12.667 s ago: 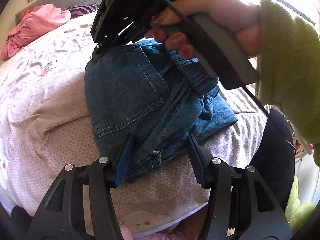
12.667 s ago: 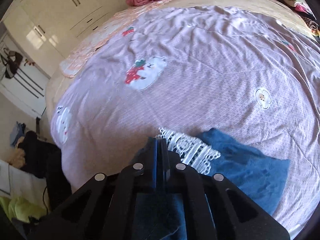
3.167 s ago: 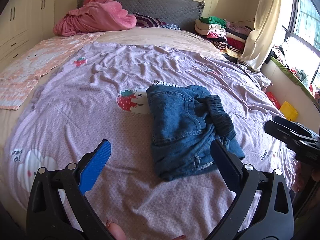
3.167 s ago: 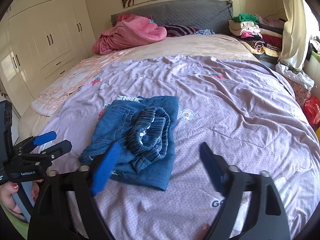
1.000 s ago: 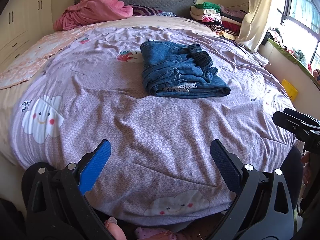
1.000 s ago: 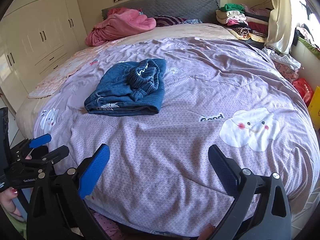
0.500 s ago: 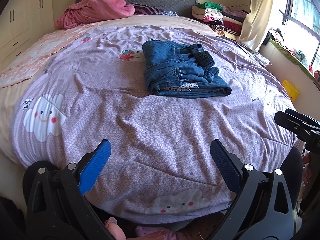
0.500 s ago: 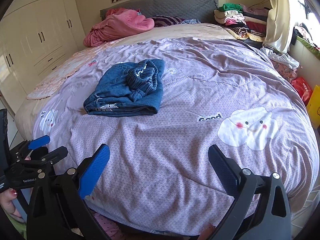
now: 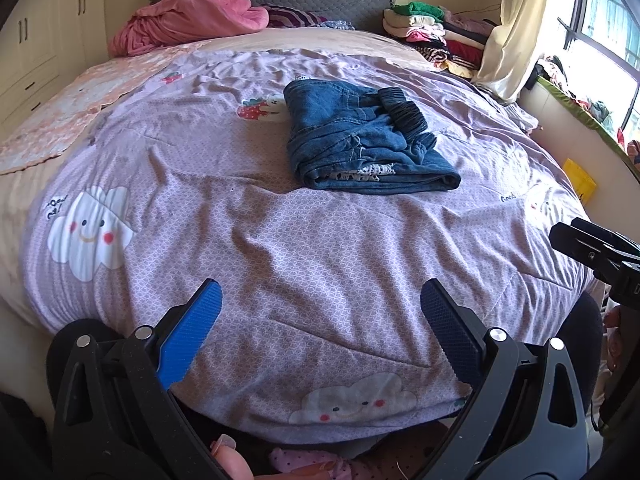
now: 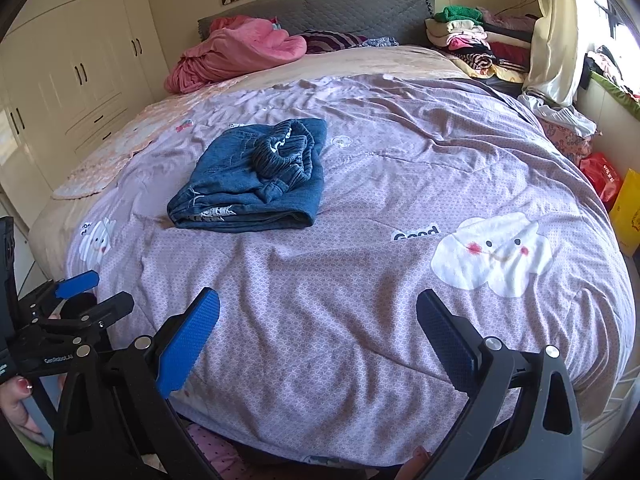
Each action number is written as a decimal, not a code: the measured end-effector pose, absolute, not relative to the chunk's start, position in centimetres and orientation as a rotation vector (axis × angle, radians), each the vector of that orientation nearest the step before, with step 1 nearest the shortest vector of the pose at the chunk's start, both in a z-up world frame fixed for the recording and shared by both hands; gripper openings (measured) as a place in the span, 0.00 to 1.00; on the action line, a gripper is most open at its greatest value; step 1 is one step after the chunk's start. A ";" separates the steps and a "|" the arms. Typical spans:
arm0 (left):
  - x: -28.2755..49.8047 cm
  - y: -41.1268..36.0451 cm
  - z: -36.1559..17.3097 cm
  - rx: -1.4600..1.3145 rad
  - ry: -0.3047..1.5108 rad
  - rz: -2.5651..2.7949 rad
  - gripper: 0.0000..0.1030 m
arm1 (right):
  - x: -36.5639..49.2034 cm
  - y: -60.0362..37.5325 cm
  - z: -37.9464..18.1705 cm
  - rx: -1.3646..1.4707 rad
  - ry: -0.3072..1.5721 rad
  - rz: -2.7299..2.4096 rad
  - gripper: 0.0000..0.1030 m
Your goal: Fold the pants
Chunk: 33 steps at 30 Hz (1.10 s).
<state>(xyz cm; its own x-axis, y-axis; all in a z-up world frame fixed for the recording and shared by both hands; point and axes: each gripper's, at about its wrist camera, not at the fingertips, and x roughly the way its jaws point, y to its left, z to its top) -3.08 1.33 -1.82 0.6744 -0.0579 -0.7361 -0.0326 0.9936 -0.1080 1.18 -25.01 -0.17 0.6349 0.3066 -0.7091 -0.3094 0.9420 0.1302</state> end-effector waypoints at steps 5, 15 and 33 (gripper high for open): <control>-3.0 1.3 -1.9 -0.107 0.841 -0.002 0.91 | 1.2 -24.7 -0.3 -0.011 0.815 0.353 0.95; -2.9 1.5 -2.0 -0.099 0.846 0.013 0.91 | 1.2 -24.6 -0.4 -0.007 0.816 0.349 0.95; -2.8 1.6 -2.2 -0.099 0.859 0.016 0.91 | 1.2 -24.7 -0.6 -0.009 0.823 0.351 0.95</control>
